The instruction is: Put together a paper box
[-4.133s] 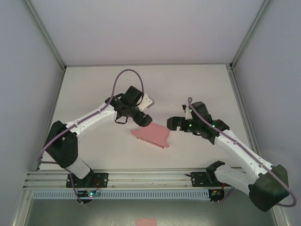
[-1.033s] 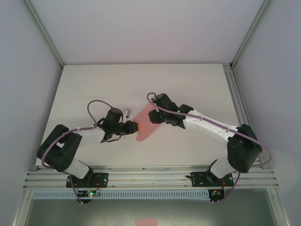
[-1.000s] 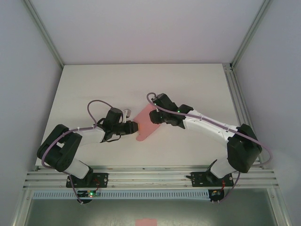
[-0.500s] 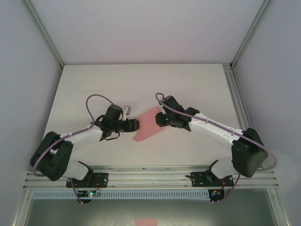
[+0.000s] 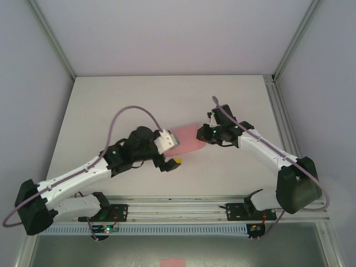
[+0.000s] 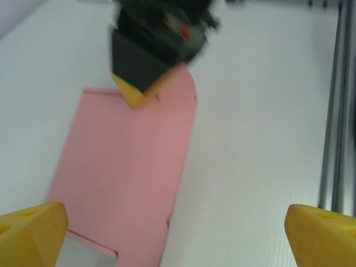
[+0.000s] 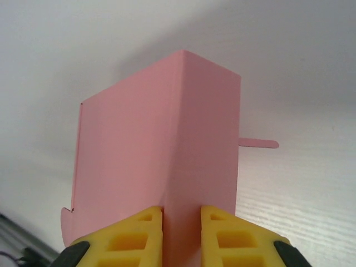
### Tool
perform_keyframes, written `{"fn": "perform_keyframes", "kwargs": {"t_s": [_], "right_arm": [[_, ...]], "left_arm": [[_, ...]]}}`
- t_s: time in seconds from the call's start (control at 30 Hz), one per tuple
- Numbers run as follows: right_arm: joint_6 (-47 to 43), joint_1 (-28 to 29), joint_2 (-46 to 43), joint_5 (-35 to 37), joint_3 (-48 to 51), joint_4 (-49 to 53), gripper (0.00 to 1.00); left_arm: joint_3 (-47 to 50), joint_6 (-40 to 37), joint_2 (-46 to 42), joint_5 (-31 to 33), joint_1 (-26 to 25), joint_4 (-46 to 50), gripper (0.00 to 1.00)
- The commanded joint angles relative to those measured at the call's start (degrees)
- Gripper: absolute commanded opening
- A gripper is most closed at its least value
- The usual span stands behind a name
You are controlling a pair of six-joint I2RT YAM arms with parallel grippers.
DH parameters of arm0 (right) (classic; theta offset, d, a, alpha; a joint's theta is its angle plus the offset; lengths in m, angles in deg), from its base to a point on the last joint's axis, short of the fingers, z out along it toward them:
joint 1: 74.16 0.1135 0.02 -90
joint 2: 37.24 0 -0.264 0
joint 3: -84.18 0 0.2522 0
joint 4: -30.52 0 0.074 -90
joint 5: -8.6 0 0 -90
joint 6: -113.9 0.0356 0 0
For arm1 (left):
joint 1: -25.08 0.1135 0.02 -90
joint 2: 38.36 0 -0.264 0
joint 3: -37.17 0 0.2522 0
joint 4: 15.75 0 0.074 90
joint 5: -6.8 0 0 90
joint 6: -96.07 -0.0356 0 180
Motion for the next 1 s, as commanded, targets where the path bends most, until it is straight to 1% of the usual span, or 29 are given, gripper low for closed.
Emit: {"fn": "perform_keyframes", "kwargs": {"t_s": [0.0,0.07,0.13,0.2,0.27,0.33,0.4,0.57,0.6,0.77,0.8,0.83,0.9,0.97], "right_arm": [[4.3,-3.4,0.5,-11.3,-2.9,6.5,0.1],[5.8,-4.8,1.3,-14.9,-3.4,8.2,0.11],[7.4,-5.4,2.5,-18.8,-3.3,8.9,0.11],[7.9,-5.9,3.8,-21.6,-3.8,10.1,0.1],[7.6,-6.4,4.9,-23.5,-4.6,11.4,0.12],[7.0,-6.9,5.5,-23.9,-5.1,12.6,0.12],[6.8,-7.6,5.7,-23.9,-5.4,13.2,0.11],[6.7,-9.1,6.2,-26.8,-4.9,13.9,0.11],[6.6,-9.1,6.2,-27.2,-4.8,14.0,0.11],[7.9,-9.0,5.5,-29.1,-4.7,13.2,0.11],[8.3,-9.0,5.0,-29.2,-4.7,12.9,0.11],[8.4,-9.0,4.7,-29.3,-4.8,12.8,0.12],[8.2,-9.1,4.1,-29.2,-5.2,13.2,0.19],[8.1,-9.1,3.5,-28.5,-5.3,13.1,0.25]], "left_arm": [[-5.1,-12.8,4.5,12.5,-3.3,6.7,1.0],[-7.4,-15.8,8.1,18.6,-5.8,8.0,1.0],[-8.8,-19.2,12.1,25.1,-8.0,5.9,1.0],[-10.8,-22.0,15.8,29.8,-9.8,6.5,1.0],[-11.9,-24.1,19.1,33.8,-10.5,5.5,1.0],[-12.3,-25.7,21.8,38.9,-10.6,3.6,0.99],[-12.7,-26.6,22.9,41.0,-10.6,3.5,0.98],[-10.4,-26.1,21.0,40.3,-9.7,3.2,0.93],[-10.0,-25.9,20.7,39.8,-9.2,3.4,0.89],[-9.8,-23.6,20.9,36.9,-7.2,3.0,0.65],[-10.1,-23.6,21.5,37.2,-7.2,3.0,0.63],[-10.6,-23.5,21.9,37.2,-7.2,3.4,0.56],[-11.1,-23.4,22.8,36.8,-7.1,3.5,0.46],[-11.5,-23.6,23.3,36.6,-7.0,3.2,0.37]]}}
